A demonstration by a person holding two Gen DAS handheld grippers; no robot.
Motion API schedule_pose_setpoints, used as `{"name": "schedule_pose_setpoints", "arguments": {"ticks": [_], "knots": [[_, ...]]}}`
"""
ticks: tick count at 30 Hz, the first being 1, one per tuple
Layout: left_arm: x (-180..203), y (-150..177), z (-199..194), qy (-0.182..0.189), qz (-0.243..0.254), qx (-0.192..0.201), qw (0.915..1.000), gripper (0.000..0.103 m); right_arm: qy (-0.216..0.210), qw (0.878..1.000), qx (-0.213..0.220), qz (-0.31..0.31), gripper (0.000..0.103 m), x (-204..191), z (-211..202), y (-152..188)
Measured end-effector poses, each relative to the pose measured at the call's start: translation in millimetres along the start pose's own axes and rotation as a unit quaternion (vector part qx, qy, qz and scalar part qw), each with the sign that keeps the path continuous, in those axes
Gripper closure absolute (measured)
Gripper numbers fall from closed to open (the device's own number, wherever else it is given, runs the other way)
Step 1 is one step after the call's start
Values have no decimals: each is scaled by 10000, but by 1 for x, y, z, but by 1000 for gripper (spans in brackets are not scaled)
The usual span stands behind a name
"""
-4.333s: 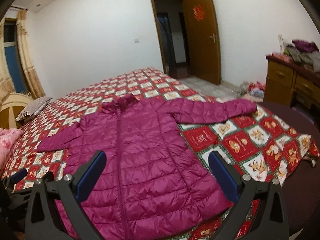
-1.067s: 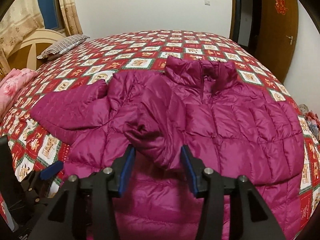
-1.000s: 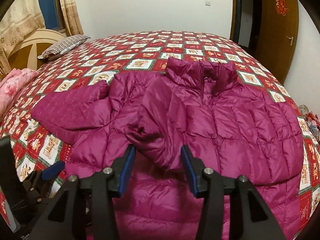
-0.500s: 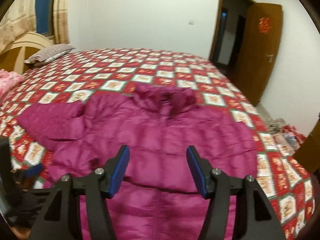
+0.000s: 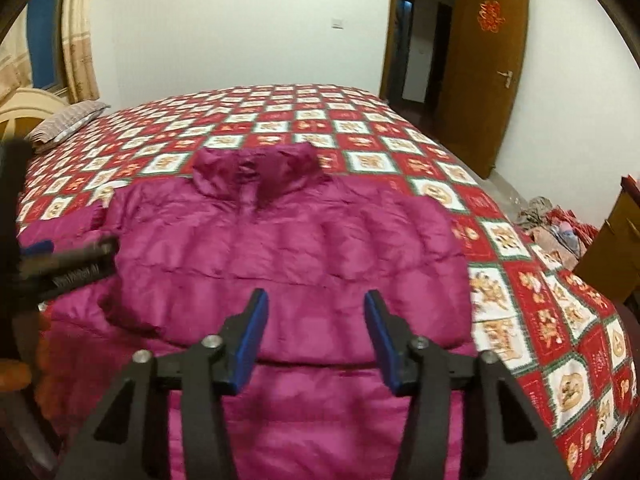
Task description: Fold large clothes
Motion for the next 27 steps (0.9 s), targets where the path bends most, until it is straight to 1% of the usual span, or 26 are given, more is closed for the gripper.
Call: {"name": "schedule_pose_setpoints", "arguments": {"ticks": [1,3,4,6,8,10,12,14,15,16,18,19,20,21,22,23,24,25,26,27], "knots": [[0,9,8,-10,-3,-45,10000,1,52,9999,8,88,54,10,3,-5],[-5,18,12,94,-161,80,9998,1,114,9995,39,298,54,26,9,-17],[-6,17,13,110,-192,82,9997,1,144,9987,33,480,56,37,16,-26],[-6,15,16,111,-197,52,9997,1,214,9972,-34,720,63,52,29,-35],[-5,14,19,88,-193,77,9997,1,346,9946,-148,965,75,66,51,-44],[-5,14,19,52,-177,101,9998,1,455,9926,-261,1091,76,75,69,-47],[-1,15,18,57,-178,92,9998,1,541,9909,-450,1151,76,80,88,-41],[0,16,16,102,-208,86,9997,1,619,9887,-638,1204,76,81,105,-27],[0,17,16,136,-231,86,9996,1,644,9890,-618,1179,76,82,107,-24],[-1,17,16,164,-253,83,9995,1,714,9913,-424,1023,76,80,106,-21],[-2,17,17,243,-303,77,9992,1,841,9927,-220,835,75,75,104,-16],[-3,17,16,325,-340,73,9989,1,882,9927,-191,806,75,75,104,-16],[-7,17,14,545,-374,39,9978,1,949,9925,-172,748,75,73,103,-16],[-13,17,10,733,-455,63,9963,1,996,9924,-147,709,75,72,102,-16],[-30,17,-1,932,-752,288,9924,1,1020,9923,-122,693,75,72,101,-16],[-49,18,-11,989,-1078,554,9877,1,1026,9923,-102,691,74,73,100,-15],[-73,21,-20,968,-1418,782,9820,1,1019,9922,-92,707,74,74,101,-16],[-101,24,-24,882,-1750,914,9763,1,1008,9922,-81,729,73,75,101,-16],[-125,27,-24,771,-2010,937,9721,1,1003,9921,-73,752,73,76,102,-17],[-157,33,-19,556,-2345,855,9667,1,1005,9921,-66,750,73,76,101,-17]]}}
Point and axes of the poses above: each gripper's, at about its wrist camera, not at the fingertips, and z roughly the way its jaws point, x to its right, y to its underside, the point moved 6 cm from there along z, roughly the way its jaws point, and after that the axes turned 13 degrees about z, right-handed, at the moved point
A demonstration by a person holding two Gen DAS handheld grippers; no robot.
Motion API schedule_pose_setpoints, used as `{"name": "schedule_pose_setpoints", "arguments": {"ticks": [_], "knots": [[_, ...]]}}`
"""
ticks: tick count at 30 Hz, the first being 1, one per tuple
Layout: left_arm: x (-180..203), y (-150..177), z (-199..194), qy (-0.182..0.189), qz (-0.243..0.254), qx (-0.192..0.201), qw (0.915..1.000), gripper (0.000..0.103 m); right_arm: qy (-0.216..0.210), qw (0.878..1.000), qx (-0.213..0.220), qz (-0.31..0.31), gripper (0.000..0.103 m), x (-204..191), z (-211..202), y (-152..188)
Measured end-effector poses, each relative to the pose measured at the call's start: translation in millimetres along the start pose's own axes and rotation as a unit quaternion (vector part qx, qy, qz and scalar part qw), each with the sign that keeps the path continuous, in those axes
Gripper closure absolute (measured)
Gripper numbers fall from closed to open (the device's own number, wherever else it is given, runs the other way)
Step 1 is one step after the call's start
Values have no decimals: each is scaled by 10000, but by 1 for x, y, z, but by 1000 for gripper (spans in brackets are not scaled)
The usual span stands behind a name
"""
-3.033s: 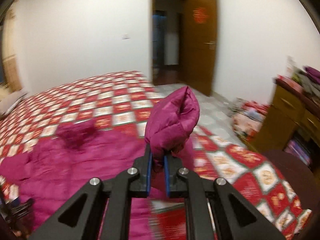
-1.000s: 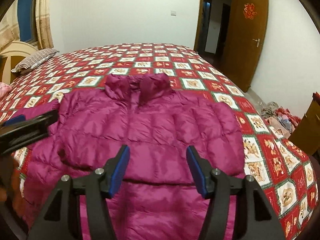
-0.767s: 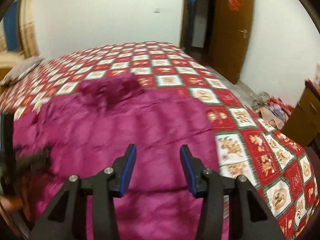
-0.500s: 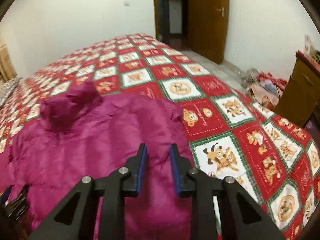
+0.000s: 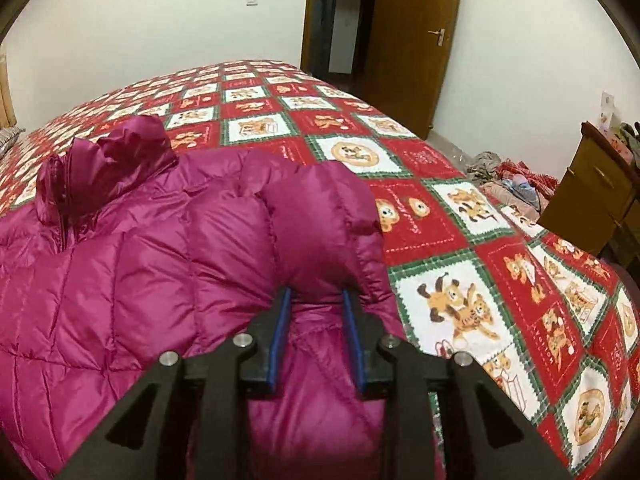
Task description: Fold large clothes
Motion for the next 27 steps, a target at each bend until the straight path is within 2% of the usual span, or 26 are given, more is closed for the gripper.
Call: {"name": "schedule_pose_setpoints", "arguments": {"ticks": [1,3,4,7,10,18,20,22,23,24,25,26,27], "knots": [[-19,-5,3,-189,-197,-46,9996,1,17,10000,11,-17,72,-1,0,0],[-75,-13,15,-675,-848,-302,9937,1,63,10000,30,-56,72,-2,2,0],[-101,-15,22,-768,-1250,-371,9885,1,94,9999,48,-80,72,-3,2,0],[-142,-16,39,-832,-1865,-413,9780,1,116,9998,82,-99,72,-3,1,0],[-155,-18,59,-940,-1884,-584,9758,1,123,9998,90,-93,71,-5,1,0],[-143,-20,78,-1237,-1287,-477,9828,3,291,9992,169,-200,69,-8,1,2],[-145,-19,77,-1326,-1218,-393,9829,11,281,9993,170,-188,69,-7,1,2],[-146,-19,71,-1471,-1128,-355,9820,36,255,9994,168,-159,69,-7,1,2],[-148,-20,70,-1530,-1123,-345,9812,45,240,9995,166,-143,69,-7,1,1],[-151,-20,68,-1556,-1132,-320,9808,61,233,9995,167,-133,69,-6,1,1],[-153,-22,67,-1487,-1134,-267,9820,85,222,9995,167,-120,69,-6,1,1],[-152,-25,69,-1053,-1163,-173,9875,99,214,9996,167,-109,68,-6,1,2],[-151,-27,70,-742,-1230,-178,9895,100,197,9996,164,-90,68,-5,1,2]]}}
Point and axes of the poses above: each gripper's, at about its wrist camera, not at the fingertips, and z roughly the way its jaws point, x to its right, y to its underside, the point moved 6 cm from there along z, roughly the way its jaws point, and after that the axes turned 13 degrees about z, right-handed, at the moved point
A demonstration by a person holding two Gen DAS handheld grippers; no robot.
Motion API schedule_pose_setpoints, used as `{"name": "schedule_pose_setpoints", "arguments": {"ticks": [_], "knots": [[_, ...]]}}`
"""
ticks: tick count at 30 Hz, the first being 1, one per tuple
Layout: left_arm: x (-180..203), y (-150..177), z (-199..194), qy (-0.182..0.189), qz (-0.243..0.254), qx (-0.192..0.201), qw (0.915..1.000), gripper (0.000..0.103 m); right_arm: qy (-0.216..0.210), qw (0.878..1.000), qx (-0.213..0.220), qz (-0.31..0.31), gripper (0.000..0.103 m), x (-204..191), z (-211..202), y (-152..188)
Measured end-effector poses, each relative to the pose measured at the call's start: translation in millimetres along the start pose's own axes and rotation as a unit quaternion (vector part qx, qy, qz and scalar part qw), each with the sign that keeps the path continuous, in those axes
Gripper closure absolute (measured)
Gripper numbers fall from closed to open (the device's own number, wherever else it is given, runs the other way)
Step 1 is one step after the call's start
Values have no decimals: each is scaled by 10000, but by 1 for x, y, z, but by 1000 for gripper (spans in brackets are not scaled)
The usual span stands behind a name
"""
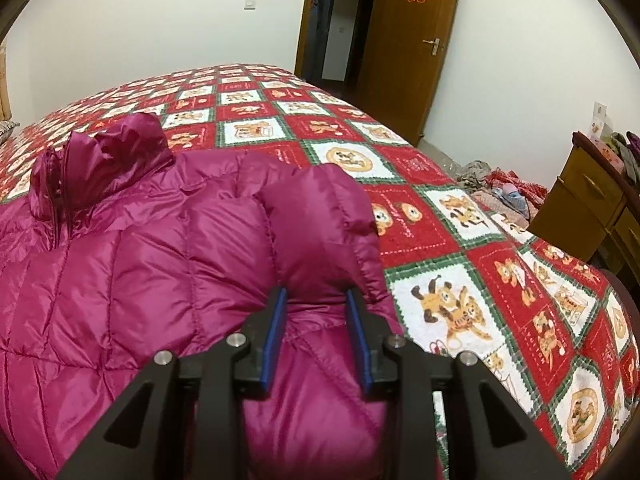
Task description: Fold large clothes
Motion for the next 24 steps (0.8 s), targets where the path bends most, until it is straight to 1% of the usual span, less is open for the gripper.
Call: {"name": "schedule_pose_setpoints", "arguments": {"ticks": [1,4,7,10,13,16,17,19,20,22,24], "knots": [[1,-3,-4,-35,20,8,10000,100,-10,10000,-1,13,68,1,0,0],[10,-14,-18,-38,167,240,9996,100,-67,9999,-13,74,68,2,1,0],[29,-25,-37,99,371,498,9980,100,-85,9999,-12,111,68,3,1,0],[60,-34,-61,266,734,802,9937,100,-123,9998,-16,149,67,3,1,0],[100,-39,-93,604,1171,1182,9842,100,-149,9997,-19,181,67,4,1,0],[140,-36,-123,996,1530,1481,9720,100,-146,9997,-16,180,67,4,1,0],[156,-33,-136,1175,1657,1585,9662,100,-153,9997,-17,188,67,5,1,0],[178,-28,-153,1410,1855,1732,9569,100,-156,9997,-19,195,67,4,2,0],[193,-23,-164,1537,2011,1819,9502,100,-159,9997,-19,199,67,4,2,0],[215,-15,-177,1714,2240,1913,9401,100,-158,9997,-17,198,67,4,1,0],[237,-4,-191,1903,2501,1993,9282,100,-165,9997,-18,205,67,5,2,0]]}}
Point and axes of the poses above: each gripper's, at about its wrist camera, not at the fingertips, and z roughly the way its jaws point, x to its right, y to its underside, the point moved 6 cm from there along z, roughly the way its jaws point, and after that the axes turned 13 degrees about z, right-handed, at the moved point
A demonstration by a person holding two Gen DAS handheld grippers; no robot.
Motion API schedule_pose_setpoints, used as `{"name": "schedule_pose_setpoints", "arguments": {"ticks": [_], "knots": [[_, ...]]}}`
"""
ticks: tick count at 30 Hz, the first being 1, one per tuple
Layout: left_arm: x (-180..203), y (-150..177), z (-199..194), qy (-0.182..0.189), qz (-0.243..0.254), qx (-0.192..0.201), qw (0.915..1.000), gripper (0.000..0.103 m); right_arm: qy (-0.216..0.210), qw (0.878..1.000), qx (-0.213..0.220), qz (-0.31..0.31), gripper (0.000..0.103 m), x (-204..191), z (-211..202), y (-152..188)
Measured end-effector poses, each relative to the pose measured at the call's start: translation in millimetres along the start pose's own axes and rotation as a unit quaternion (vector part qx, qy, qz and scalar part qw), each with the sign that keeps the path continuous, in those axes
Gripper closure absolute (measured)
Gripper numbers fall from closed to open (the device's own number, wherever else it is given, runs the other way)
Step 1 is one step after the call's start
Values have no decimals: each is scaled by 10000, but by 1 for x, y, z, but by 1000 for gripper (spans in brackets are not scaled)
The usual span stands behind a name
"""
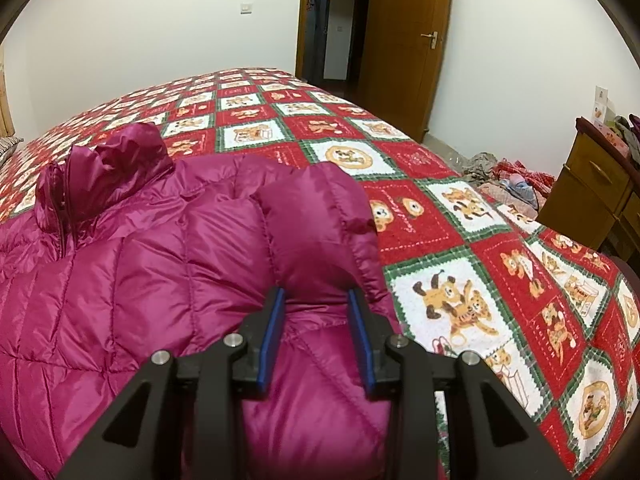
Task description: Fold large clothes
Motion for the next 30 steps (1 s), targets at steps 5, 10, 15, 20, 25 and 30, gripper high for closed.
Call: {"name": "schedule_pose_setpoints", "arguments": {"ticks": [5,10,15,20,25,30], "knots": [[55,1,1,360,468,33,9983,100,-32,10000,-2,35,66,-1,1,0],[84,15,14,591,457,-163,9971,100,-53,10000,1,63,66,-1,1,1],[128,26,15,726,753,-237,9942,100,-56,9999,17,111,66,0,1,0],[164,43,25,906,911,-480,9905,100,-67,9999,19,127,66,0,1,0],[194,66,37,1070,1159,-798,9843,100,-76,9999,20,138,66,0,1,0],[209,86,49,1027,1362,-1112,9790,99,-117,9998,23,185,65,1,1,0]]}}
Point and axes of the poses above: each gripper's, at about its wrist camera, not at the fingertips, and z roughly the way its jaws point, x to its right, y to its underside, the point moved 6 cm from there along z, roughly the way its jaws point, and after that the axes turned 13 degrees about z, right-handed, at the moved point
